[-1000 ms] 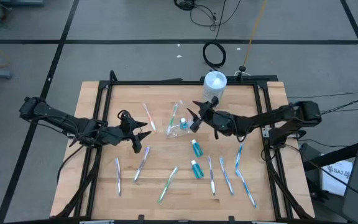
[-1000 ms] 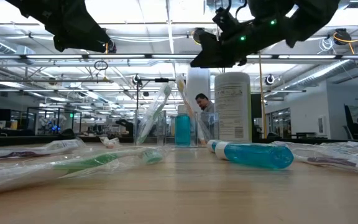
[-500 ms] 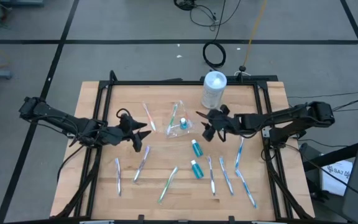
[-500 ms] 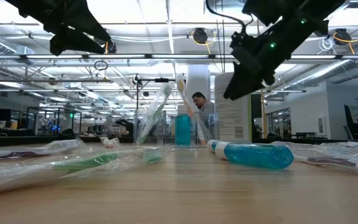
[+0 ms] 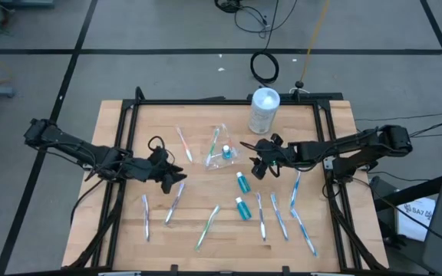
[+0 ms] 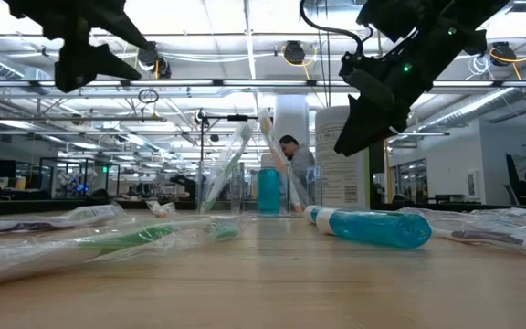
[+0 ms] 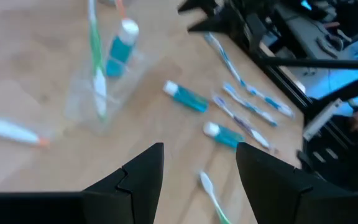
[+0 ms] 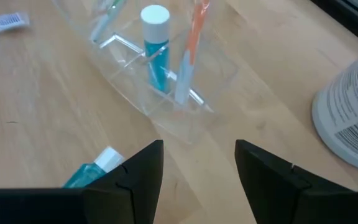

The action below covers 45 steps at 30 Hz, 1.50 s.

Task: Pick & Place toothbrushing station
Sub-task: Put the left purple toothbrush into the transparent organizer

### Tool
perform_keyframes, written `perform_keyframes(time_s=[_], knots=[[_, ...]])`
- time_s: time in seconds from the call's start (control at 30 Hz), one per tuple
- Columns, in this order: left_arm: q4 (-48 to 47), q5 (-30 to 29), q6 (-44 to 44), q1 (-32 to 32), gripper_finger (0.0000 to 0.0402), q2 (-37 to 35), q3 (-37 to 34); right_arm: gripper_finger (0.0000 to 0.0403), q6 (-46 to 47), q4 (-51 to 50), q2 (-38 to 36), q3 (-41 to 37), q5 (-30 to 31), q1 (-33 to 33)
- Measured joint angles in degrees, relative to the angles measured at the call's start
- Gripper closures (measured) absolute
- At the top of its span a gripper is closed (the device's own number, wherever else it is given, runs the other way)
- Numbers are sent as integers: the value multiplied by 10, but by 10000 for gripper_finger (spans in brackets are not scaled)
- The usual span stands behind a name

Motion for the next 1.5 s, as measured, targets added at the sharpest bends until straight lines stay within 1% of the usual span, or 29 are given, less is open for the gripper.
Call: perform_keyframes(time_s=[0.17, 0.27, 0.37, 0.7, 0.87, 1.03, 1.13, 1.2, 1.33, 1.37, 1.5], knots=[[-2, -4, -15, -23, 192, 17, 0, 209, 0, 2, 0, 0, 1, 0], [1, 6, 6, -38, 192, 24, 0, 209, 0, 2, 0, 0, 1, 0], [1, 6, 4, -51, 192, 32, 0, 209, 0, 3, 0, 0, 1, 0], [1, 6, -25, -85, 192, 34, 0, 209, 0, 11, 0, 0, 1, 0], [-10, 6, -52, -100, 193, 34, 0, 209, 0, 11, 0, 0, 1, 0], [-47, 7, -105, -112, 198, 34, 0, 209, 0, 11, 0, 0, 1, 0], [-70, 9, -137, -127, 211, 34, 0, 209, 0, 11, 0, 0, 1, 0], [-84, 24, -163, -137, 221, 34, 0, 209, 0, 11, 0, 0, 1, 0], [-122, 42, -237, -155, 241, 34, 0, 209, 0, 11, 0, 0, 1, 0], [-134, 48, -260, -160, 245, 34, 0, 209, 0, 11, 0, 0, 1, 0], [-186, 115, -350, -178, 255, 44, 0, 209, 0, 11, 0, 0, 1, 0]])
